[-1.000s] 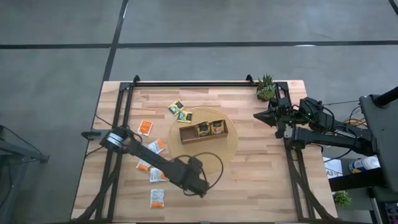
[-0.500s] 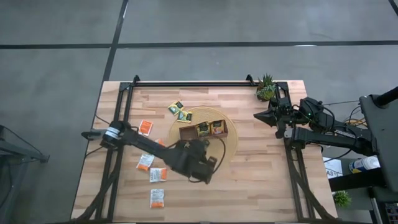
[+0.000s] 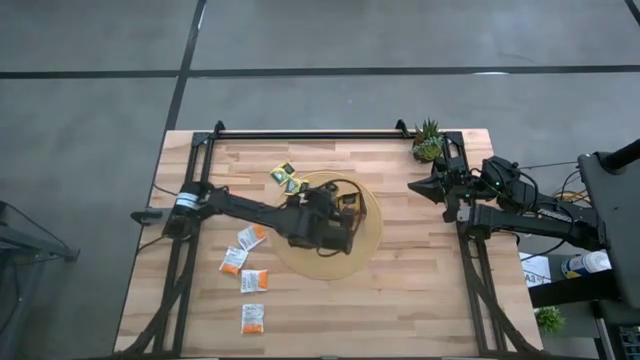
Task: Pick & Place Tea
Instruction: Put the yellow tea bag into the middle section of the wooden organizer
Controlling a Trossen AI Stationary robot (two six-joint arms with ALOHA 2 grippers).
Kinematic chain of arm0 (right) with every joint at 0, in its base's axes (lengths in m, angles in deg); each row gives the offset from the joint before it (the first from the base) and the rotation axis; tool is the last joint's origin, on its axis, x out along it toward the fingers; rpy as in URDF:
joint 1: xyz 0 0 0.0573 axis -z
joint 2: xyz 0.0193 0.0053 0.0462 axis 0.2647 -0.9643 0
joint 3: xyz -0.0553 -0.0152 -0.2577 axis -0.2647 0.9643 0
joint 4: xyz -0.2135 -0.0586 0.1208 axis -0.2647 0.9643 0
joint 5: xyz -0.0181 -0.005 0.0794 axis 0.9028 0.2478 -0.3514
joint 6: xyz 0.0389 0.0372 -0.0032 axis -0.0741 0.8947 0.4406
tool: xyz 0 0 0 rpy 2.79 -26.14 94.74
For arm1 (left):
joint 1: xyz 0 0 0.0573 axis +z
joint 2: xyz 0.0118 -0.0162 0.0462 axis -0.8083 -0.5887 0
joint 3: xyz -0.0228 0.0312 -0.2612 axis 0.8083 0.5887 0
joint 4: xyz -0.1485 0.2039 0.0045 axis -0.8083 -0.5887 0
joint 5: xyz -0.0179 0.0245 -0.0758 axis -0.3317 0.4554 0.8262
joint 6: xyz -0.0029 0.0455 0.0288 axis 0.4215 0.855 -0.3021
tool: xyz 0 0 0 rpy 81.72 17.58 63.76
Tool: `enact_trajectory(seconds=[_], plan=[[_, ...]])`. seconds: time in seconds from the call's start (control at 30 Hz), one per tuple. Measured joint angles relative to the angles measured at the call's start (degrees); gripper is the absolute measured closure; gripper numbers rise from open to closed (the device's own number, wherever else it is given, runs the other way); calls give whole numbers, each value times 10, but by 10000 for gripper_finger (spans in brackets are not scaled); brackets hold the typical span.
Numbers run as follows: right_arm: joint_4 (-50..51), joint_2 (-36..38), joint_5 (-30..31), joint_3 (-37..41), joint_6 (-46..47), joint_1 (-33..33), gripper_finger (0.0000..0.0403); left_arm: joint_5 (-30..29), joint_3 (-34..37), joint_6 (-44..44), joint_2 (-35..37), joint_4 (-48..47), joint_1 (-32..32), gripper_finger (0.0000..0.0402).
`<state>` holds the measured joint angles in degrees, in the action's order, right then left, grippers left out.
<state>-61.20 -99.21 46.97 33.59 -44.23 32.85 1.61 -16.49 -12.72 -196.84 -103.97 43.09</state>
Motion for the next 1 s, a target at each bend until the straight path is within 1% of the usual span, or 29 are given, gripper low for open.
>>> enact_trajectory(seconds=[0.1, 0.23, 0.6, 0.73, 1.0], plan=[[0, 0, 0, 0, 0, 0, 394, -5, 0, -8, 0, 14, 1, 401], [0, 0, 0, 0, 0, 0, 394, -33, 0, -16, -6, 18, 1, 401], [-3, -2, 2, 0, 11, 0, 394, -33, 1, -29, -62, 37, 1, 401], [-3, -2, 15, 0, 11, 0, 394, -25, 1, -35, -75, 29, 1, 401], [-3, -2, 17, 0, 10, 0, 394, -33, 1, -95, -81, -22, 8, 401]])
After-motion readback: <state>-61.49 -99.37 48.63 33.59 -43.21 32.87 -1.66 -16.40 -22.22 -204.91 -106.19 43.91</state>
